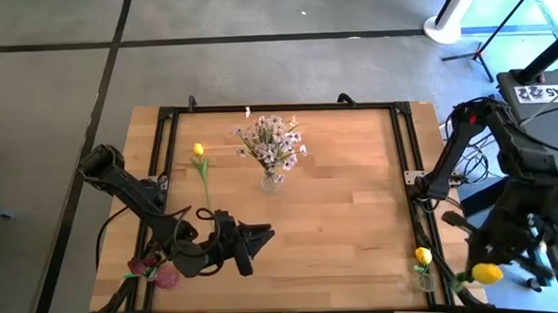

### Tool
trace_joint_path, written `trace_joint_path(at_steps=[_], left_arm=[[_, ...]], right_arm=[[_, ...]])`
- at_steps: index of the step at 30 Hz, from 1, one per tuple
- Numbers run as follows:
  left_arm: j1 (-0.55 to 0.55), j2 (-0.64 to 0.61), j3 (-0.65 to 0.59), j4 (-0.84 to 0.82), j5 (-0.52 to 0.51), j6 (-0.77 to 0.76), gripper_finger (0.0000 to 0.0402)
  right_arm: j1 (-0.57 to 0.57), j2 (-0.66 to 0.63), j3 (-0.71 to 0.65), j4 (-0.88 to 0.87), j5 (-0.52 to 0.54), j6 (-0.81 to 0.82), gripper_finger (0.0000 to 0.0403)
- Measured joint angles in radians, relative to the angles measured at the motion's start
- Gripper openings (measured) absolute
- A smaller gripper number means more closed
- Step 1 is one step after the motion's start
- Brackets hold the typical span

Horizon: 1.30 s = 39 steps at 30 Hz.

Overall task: Sort flowers into vase by color
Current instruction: Put the right yellow tulip into the bottom transparent vase, then put the yellow tulip into the bottom transparent vase

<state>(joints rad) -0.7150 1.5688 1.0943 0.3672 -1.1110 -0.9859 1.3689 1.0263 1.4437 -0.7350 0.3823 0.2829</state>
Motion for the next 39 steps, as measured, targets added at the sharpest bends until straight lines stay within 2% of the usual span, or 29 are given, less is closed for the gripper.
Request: trace_joint_path(at_steps=[5,8,16,24,28,35,37,39], left_arm=[[-0.005,0.0,0.0,0.0,0.001,-0.031,0.0143],[-0.01,0.0,0.0,0.0,0.003,-0.033,0.0143],[-0.039,0.0,0.0,0.0,0.004,-0.028,0.0143],[-0.042,0.0,0.0,-0.052,-0.006,-0.065,0.0143],[-0.03,0.0,0.0,-0.126,-0.005,-0.153,0.0143],[0.015,0.0,0.0,-0.289,0.014,-0.23,0.0143],[0.041,0.0,0.0,-0.318,0.047,-0.227,0.0143],[0.078,-0.004,0.0,-0.358,0.124,-0.217,0.0143]], right_arm=[[0.0,0.012,0.0,-0.053,0.141,-0.004,0.0001],[0.0,0.022,0.0,-0.101,0.183,0.007,0.0001],[0.0,0.062,0.0,-0.174,0.163,0.113,0.0001],[0.0,0.113,0.0,-0.229,0.096,0.245,0.001],[-0.001,0.128,0.0,-0.258,0.08,0.312,0.0056],[-0.001,0.126,0.048,-0.291,-0.031,0.403,0.0185],[-0.001,0.126,0.08,-0.29,-0.044,0.417,0.0219],[-0.001,0.126,0.118,-0.291,-0.044,0.432,0.0246]])
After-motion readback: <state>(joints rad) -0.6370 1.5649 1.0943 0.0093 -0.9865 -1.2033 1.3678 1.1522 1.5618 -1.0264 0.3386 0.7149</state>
